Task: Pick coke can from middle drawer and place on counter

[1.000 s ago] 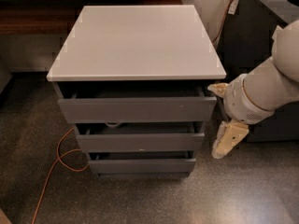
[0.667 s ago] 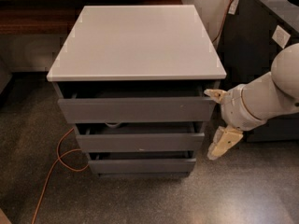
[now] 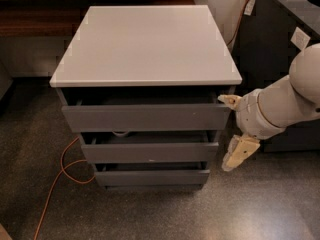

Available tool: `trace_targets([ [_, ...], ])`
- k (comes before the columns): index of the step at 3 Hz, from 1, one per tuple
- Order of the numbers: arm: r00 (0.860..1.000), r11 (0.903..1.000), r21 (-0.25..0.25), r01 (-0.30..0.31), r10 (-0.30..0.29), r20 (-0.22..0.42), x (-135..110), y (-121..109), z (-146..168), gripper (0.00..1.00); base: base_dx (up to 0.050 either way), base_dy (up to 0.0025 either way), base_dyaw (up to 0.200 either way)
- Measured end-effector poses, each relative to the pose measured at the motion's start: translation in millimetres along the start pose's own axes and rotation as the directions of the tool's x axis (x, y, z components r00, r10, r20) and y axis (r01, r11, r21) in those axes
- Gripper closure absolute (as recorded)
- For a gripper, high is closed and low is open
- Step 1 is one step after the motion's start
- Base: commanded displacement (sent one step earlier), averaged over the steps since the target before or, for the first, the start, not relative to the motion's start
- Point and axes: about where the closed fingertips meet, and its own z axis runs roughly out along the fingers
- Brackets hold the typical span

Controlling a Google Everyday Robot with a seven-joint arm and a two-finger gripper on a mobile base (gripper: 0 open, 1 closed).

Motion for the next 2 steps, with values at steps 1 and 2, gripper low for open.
trace_targets([
  [1,1.000,0.9993,-0.038,-0.003,0.003,0.008,5.3,10.0,33.3,0.00,0.000,0.00000,0.000],
  [2,0.999,0.9936,-0.113,0.007,-0.003,0.039,17.7,29.3,98.5,0.00,0.000,0.00000,0.000],
])
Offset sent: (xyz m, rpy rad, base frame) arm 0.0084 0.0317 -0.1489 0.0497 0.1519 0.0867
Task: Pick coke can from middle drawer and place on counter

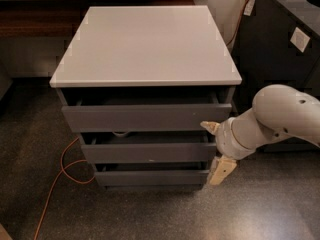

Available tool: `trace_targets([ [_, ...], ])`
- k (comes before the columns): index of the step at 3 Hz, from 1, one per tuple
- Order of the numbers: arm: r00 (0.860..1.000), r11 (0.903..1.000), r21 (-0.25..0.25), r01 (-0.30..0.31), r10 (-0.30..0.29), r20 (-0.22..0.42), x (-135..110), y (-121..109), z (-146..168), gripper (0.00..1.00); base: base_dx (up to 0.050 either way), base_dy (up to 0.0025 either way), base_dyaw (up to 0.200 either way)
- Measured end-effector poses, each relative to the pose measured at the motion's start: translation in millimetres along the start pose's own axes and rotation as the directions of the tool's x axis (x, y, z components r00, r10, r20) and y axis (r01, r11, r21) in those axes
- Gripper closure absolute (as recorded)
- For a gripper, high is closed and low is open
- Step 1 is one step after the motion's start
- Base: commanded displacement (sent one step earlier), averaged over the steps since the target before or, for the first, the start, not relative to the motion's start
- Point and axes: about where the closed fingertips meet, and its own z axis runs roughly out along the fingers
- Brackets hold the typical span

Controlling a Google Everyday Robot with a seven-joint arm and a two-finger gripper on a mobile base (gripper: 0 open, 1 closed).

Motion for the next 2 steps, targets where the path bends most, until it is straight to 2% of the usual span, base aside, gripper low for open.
trace_targets([
  [1,1.000,0.9991,-0.040,0.010,-0.009,0.025,11.9,5.9,49.0,0.00,0.000,0.00000,0.000],
  [2,1.000,0.9997,-0.024,0.002,-0.001,0.015,27.4,9.4,82.5,0.00,0.000,0.00000,0.000],
])
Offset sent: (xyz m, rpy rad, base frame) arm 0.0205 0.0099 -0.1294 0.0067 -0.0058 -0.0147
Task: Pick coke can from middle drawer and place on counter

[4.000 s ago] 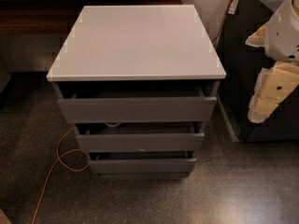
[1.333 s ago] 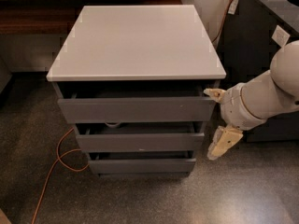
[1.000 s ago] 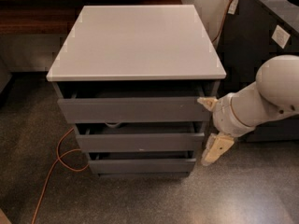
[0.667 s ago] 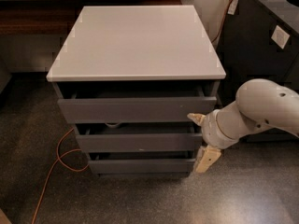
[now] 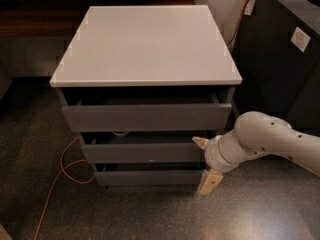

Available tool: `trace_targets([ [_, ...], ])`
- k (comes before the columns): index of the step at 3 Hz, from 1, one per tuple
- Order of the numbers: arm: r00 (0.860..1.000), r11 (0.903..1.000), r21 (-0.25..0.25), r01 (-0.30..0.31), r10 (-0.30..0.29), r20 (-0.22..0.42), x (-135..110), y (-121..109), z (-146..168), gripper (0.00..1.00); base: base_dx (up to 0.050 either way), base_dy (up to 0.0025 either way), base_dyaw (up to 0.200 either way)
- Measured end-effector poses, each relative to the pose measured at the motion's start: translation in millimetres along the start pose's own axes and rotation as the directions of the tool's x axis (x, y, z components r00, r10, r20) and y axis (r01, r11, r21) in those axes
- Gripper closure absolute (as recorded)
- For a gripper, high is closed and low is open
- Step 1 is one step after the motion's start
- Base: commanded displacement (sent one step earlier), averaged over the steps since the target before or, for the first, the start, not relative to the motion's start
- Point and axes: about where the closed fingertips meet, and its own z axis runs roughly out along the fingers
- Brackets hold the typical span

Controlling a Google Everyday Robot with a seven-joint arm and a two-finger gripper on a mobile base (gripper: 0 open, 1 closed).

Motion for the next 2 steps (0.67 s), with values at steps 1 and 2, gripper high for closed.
trace_targets([
  [1,1.000,0.9991,0.040,0.009,-0.009,0.001,15.9,-4.3,28.7,0.00,0.000,0.00000,0.000],
  [2,1.000,0.9978,0.063,-0.019,0.017,0.026,38.7,-29.1,94.1,0.00,0.000,0.00000,0.000],
])
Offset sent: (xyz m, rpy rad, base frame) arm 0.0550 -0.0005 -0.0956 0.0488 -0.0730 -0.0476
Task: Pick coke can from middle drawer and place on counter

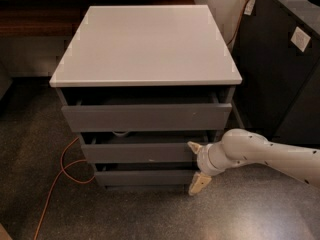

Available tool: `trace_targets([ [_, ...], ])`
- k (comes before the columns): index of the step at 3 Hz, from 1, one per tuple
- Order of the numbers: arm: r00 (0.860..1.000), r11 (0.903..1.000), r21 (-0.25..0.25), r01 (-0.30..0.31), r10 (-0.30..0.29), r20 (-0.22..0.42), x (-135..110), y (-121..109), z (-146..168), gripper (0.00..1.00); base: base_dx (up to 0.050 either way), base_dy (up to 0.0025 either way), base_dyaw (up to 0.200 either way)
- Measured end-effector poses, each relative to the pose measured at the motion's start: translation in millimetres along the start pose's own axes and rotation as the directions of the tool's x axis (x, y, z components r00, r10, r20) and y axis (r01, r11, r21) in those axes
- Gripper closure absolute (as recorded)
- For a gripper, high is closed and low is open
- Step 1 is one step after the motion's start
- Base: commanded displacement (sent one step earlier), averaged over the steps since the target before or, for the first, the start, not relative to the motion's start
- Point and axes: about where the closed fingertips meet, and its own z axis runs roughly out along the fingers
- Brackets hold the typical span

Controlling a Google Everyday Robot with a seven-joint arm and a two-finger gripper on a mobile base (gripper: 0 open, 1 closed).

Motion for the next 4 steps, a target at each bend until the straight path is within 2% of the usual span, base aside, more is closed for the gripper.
trace_targets([
  [1,1.000,1.0000,0.000,0.000,0.000,0.000,0.0,0.0,0.0,0.00,0.000,0.00000,0.000],
  [4,0.995,0.9988,0.015,-0.047,0.046,0.091,9.4,-41.5,55.2,0.00,0.000,0.00000,0.000],
])
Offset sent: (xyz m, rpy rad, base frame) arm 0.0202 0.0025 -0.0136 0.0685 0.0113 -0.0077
